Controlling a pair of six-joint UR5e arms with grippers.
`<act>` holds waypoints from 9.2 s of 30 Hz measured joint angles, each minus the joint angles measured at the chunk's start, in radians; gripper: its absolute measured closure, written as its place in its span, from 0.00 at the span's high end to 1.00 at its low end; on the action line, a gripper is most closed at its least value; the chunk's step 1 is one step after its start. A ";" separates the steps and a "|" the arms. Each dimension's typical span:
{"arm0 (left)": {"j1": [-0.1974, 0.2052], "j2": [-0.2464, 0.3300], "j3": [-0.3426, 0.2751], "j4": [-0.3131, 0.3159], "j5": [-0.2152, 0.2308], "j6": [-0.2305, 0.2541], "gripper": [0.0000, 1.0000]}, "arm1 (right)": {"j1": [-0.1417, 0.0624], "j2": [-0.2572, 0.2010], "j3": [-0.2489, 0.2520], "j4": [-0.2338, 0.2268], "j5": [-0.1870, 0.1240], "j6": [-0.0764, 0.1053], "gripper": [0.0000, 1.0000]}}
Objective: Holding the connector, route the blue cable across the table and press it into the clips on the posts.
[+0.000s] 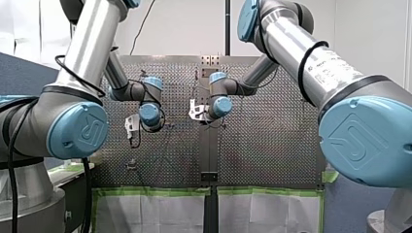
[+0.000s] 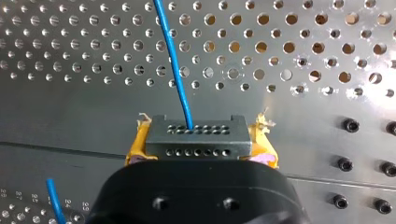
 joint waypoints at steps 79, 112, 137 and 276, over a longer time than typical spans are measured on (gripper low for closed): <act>-0.349 -0.012 -0.023 0.103 -0.054 -0.005 1.00 | -0.012 -0.072 0.058 0.083 0.015 -0.022 0.00; -0.256 -0.088 0.113 0.096 -0.032 -0.039 1.00 | -0.023 -0.096 0.077 0.080 0.012 -0.023 0.00; -0.210 -0.181 0.197 0.084 -0.030 -0.044 0.52 | -0.023 -0.095 0.077 0.077 0.011 -0.022 0.00; -0.107 0.030 0.530 -0.230 0.027 -0.054 0.96 | -0.209 -0.311 -0.011 0.152 -0.177 0.088 0.00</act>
